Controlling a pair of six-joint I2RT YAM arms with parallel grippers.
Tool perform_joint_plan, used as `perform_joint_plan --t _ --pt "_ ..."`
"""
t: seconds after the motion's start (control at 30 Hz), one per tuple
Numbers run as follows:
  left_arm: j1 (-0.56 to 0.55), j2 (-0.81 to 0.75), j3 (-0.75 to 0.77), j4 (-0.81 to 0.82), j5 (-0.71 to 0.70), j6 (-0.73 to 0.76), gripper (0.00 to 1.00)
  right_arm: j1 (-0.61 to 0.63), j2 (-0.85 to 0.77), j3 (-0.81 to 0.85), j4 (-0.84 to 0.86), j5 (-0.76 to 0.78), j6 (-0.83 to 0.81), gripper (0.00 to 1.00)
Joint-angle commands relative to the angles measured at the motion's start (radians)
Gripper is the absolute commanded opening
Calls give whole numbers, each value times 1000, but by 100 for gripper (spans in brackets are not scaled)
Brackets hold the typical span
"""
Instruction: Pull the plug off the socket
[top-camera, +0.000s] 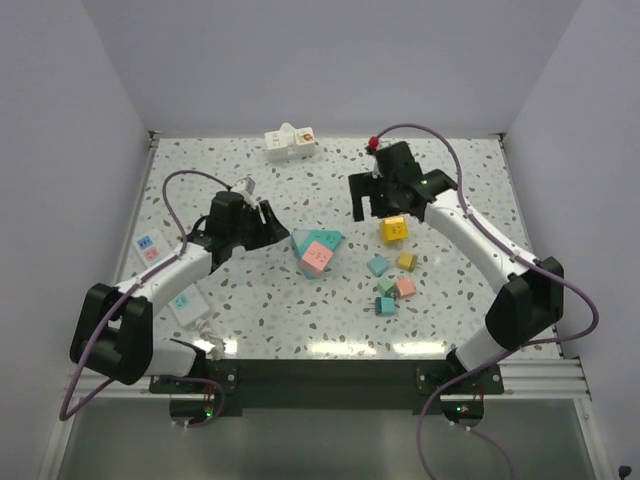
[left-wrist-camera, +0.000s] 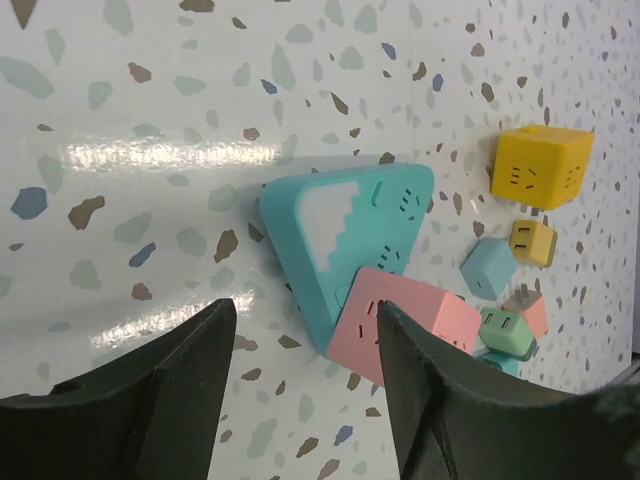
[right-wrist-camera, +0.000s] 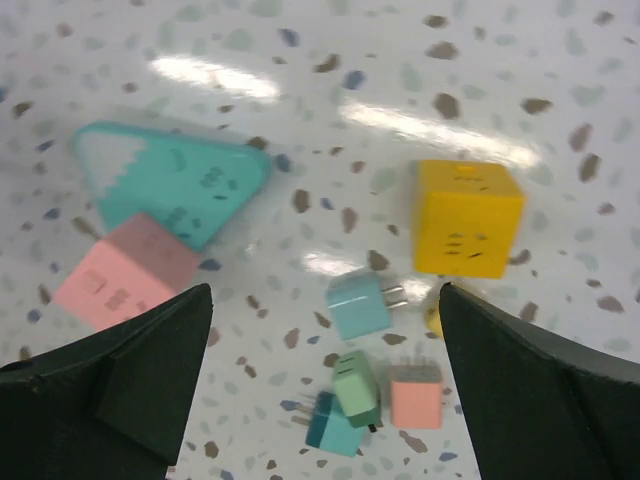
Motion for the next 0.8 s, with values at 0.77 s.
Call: perform_joint_plan --t 0.77 --pt "47 -171 -172 -52 -146 -91 95 377 299 81 173 -216 -431 99"
